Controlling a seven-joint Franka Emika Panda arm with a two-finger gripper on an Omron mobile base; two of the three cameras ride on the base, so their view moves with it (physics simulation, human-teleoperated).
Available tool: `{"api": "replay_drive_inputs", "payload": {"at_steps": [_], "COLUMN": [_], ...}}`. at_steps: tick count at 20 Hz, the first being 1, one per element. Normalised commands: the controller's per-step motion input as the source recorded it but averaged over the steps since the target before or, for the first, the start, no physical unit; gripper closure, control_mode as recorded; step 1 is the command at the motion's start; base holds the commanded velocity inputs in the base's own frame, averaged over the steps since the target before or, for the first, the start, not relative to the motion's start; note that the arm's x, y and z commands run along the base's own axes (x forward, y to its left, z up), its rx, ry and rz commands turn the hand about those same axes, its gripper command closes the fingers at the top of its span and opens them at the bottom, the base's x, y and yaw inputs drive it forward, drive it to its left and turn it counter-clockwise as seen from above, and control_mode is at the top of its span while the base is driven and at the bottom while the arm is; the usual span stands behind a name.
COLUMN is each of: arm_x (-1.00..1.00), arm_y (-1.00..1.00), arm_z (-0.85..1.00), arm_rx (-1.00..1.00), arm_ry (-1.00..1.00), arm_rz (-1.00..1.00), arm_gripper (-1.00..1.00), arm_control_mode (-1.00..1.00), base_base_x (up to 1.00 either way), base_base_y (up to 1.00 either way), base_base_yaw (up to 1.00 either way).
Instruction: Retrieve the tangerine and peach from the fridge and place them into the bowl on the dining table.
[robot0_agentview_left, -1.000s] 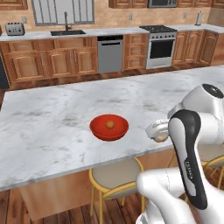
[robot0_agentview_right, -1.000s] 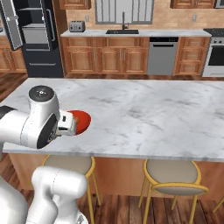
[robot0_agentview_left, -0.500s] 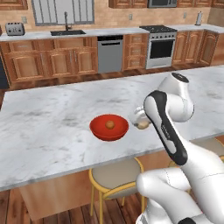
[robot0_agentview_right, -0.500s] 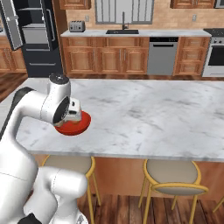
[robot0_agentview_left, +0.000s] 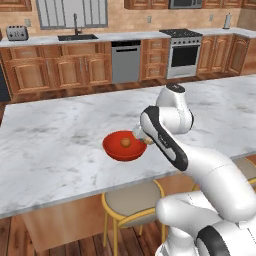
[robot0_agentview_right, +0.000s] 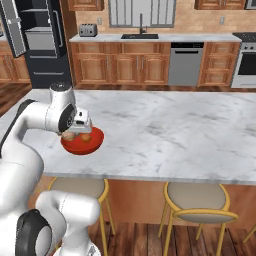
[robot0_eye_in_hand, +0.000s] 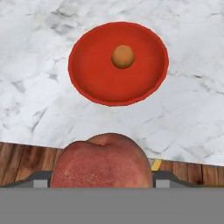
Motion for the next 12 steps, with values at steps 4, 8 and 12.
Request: {"api": "replay_drive_inputs", "payload": {"at_steps": [4, 8, 12], "arm_x": [0.29, 0.35, 0.2], "arm_y": [0.27, 0.08, 0.0], "arm_z": [-0.28, -0.09, -0.05], "arm_rx": [-0.17, -0.03, 0.0], "arm_ry": [0.0, 0.0, 0.0], "arm_rz": [-0.15, -0.06, 0.0], "arm_gripper": [1.0, 1.0, 1.0], "arm_control_mode": [-1.0, -1.0, -1.0], "base_base_x": [0.0, 0.0, 0.0], "base_base_y": [0.0, 0.0, 0.0], "base_base_yaw": [0.0, 0.0, 0.0]}}
